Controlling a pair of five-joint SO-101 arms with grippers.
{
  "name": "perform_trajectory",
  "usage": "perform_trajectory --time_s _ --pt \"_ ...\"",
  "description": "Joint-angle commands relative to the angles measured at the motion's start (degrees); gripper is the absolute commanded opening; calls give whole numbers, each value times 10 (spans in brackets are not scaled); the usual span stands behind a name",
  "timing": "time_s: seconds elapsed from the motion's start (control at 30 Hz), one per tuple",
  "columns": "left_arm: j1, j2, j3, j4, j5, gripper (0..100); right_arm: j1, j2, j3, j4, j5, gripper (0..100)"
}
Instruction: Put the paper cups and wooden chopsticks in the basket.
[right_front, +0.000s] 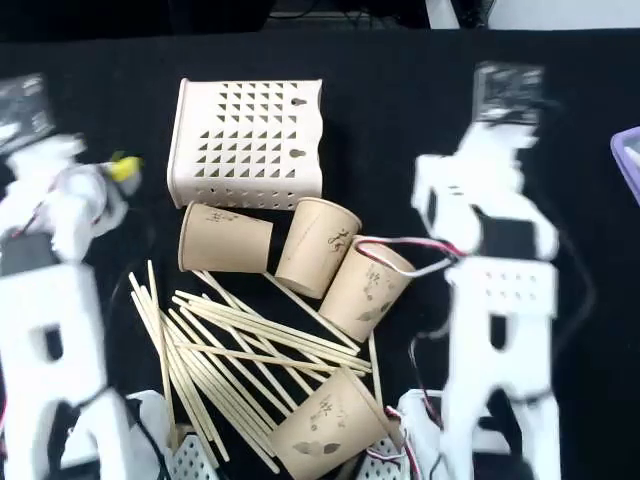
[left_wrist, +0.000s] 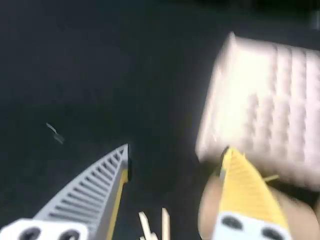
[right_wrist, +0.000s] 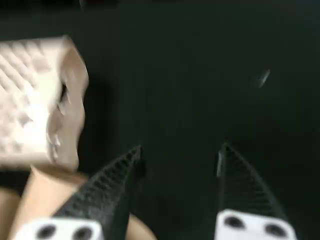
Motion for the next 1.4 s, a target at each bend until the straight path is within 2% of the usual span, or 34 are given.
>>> perform_trajectory --time_s 0.0,0.3,0.43,0.67,1.37 --pt "59 123 -104 12 2 299 -18 40 55 -105 1 219" --pt "70 334 -256 9 2 299 -18 108 195 -305 1 219" --pt "65 422 -318 11 5 299 -46 130 227 -358 3 219" --pt "59 504 -340 8 6 298 -69 136 230 -357 5 219" --pt "-83 583 -340 -77 3 298 -69 137 231 -357 5 219"
